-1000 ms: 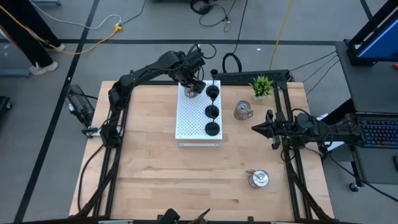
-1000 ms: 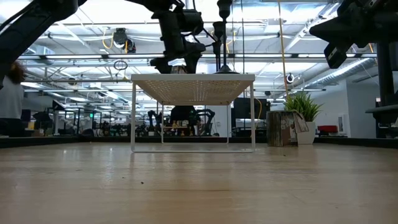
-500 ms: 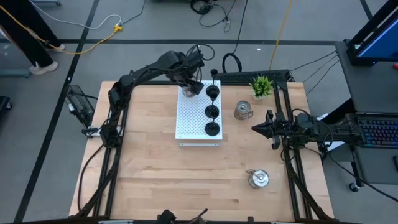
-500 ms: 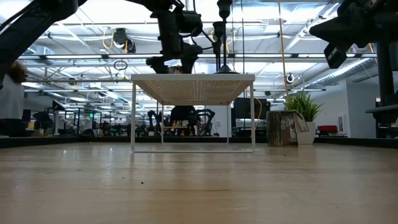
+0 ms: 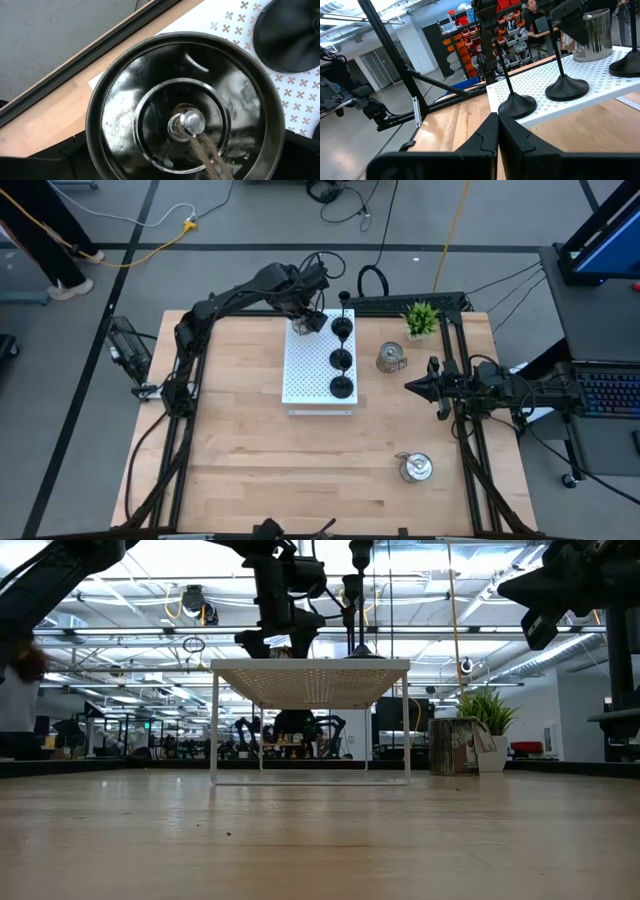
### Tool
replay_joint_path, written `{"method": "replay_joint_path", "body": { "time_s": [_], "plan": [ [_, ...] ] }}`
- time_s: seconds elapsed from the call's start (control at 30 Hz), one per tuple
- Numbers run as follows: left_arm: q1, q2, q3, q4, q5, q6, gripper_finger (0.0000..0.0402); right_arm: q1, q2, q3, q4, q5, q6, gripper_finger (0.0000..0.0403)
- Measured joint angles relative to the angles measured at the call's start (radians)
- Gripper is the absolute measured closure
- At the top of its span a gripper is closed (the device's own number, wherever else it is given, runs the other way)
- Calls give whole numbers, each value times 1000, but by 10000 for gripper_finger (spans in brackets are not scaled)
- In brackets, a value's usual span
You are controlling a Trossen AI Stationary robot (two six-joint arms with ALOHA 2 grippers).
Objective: Pick & Place candle stick holders
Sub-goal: Put the top left brown scented candle on the shelf
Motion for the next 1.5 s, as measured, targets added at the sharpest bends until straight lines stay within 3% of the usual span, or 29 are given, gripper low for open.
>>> {"method": "replay_joint_path", "body": {
  "time_s": [1.13,1.5],
  "plan": [
    [-10,0,0,92,16,69,2,0,0,0,0,0,3,403],
    [-11,-25,0,78,-31,67,2,0,0,0,0,0,3,403]
  ]
}}
